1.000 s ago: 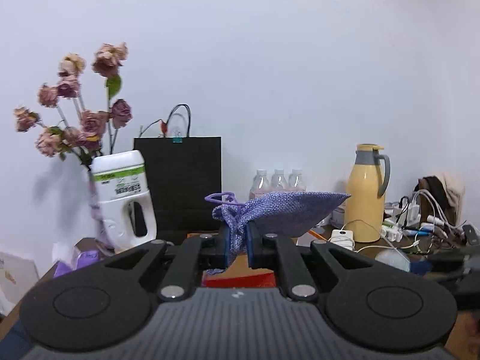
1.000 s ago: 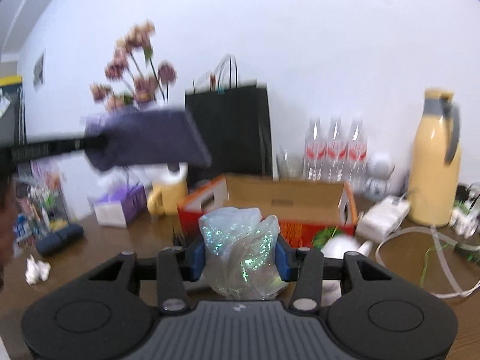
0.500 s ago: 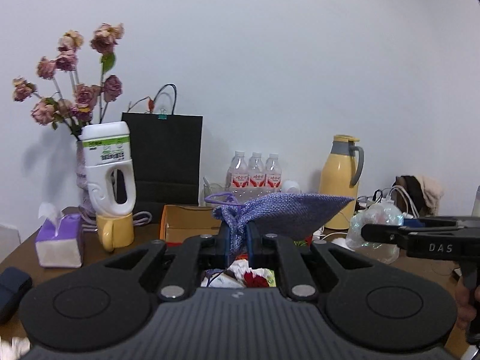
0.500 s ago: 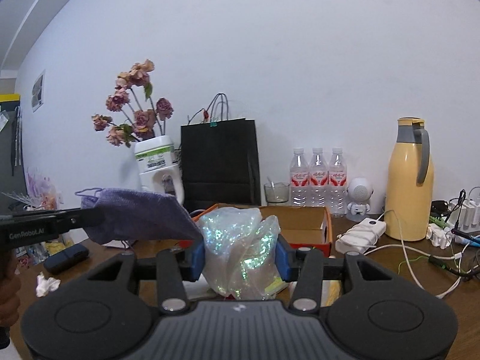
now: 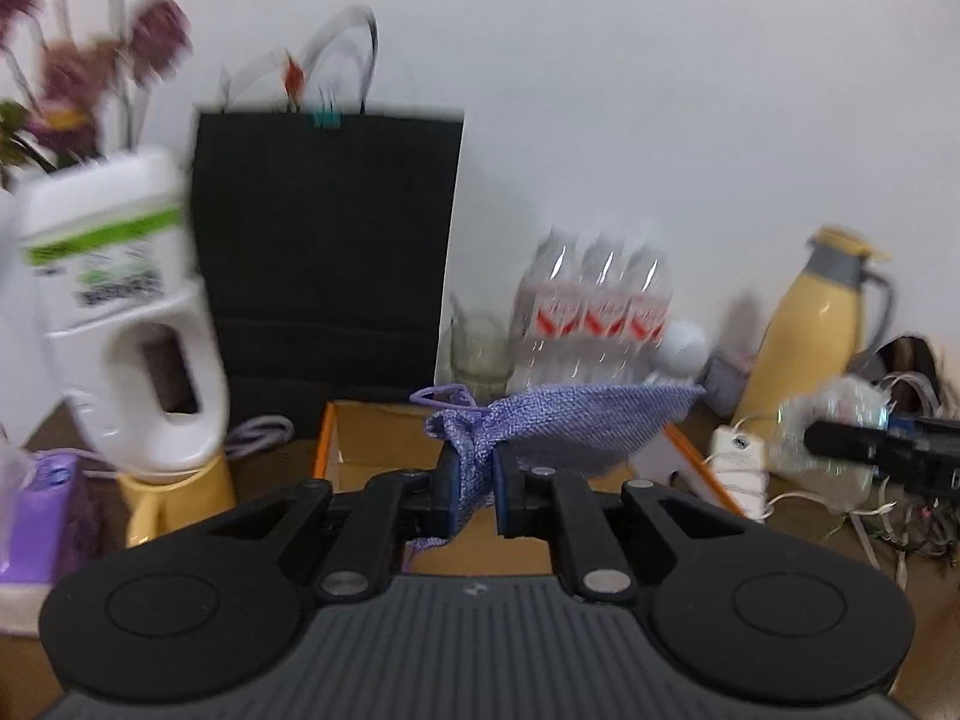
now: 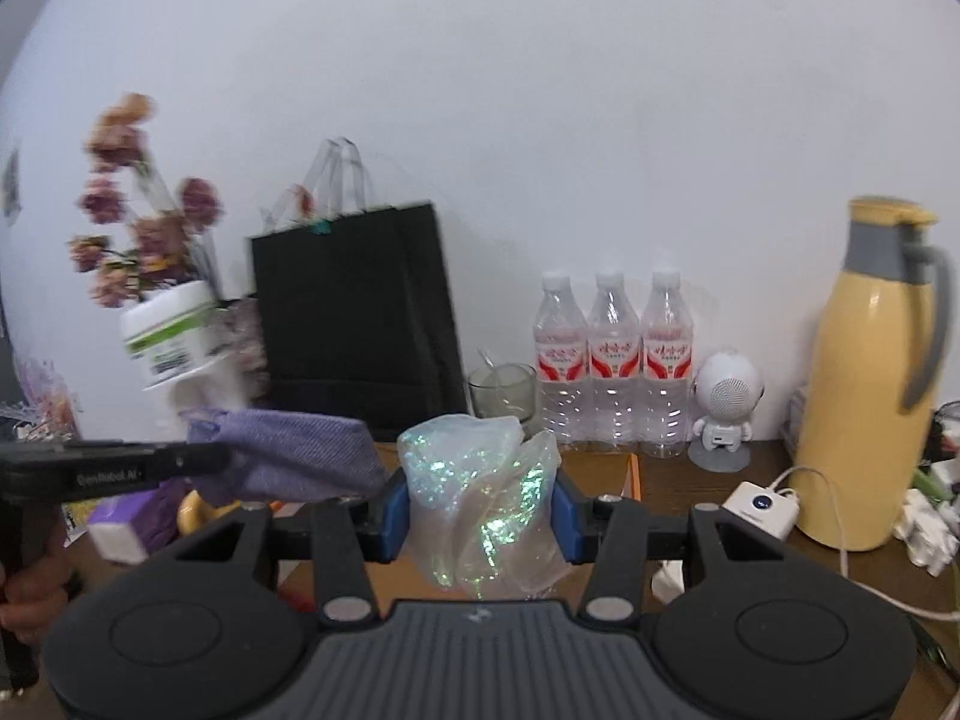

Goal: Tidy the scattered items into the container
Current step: 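Carry both items over the cardboard box and open both tools to drop them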

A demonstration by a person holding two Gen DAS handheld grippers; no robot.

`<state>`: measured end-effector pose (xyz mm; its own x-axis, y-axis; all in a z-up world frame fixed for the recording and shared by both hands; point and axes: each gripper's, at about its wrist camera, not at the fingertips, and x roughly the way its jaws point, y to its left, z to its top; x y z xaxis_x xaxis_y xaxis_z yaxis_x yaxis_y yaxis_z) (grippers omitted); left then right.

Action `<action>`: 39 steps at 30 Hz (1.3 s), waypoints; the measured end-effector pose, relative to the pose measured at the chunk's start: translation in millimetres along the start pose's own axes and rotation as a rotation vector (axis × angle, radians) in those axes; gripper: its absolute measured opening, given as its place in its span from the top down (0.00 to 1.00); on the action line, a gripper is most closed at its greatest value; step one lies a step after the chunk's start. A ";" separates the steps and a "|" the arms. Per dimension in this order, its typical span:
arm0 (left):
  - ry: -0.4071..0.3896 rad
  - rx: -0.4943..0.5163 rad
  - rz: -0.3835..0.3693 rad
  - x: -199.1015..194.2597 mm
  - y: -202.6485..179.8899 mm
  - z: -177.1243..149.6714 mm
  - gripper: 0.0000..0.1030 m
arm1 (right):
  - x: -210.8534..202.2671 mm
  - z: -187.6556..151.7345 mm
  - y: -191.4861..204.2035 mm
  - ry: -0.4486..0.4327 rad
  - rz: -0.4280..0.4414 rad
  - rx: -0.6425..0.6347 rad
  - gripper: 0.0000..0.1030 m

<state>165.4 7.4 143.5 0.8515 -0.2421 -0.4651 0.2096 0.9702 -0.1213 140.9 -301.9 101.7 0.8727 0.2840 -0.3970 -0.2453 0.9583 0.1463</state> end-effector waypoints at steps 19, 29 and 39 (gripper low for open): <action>0.648 0.008 0.109 237.6 27.3 16.2 0.80 | 270.3 20.3 -66.5 0.681 -0.118 0.105 0.52; 0.586 0.080 0.150 202.7 9.1 52.0 0.24 | 266.4 37.1 -61.0 0.705 -0.136 0.129 0.24; 0.489 0.079 0.250 125.1 -6.6 83.9 0.00 | 192.8 86.3 -36.6 0.639 -0.146 0.101 0.16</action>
<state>310.9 -28.8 159.7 0.5619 0.0391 -0.8263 0.0812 0.9915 0.1021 354.5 -284.9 98.0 0.4646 0.1437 -0.8738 -0.0755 0.9896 0.1226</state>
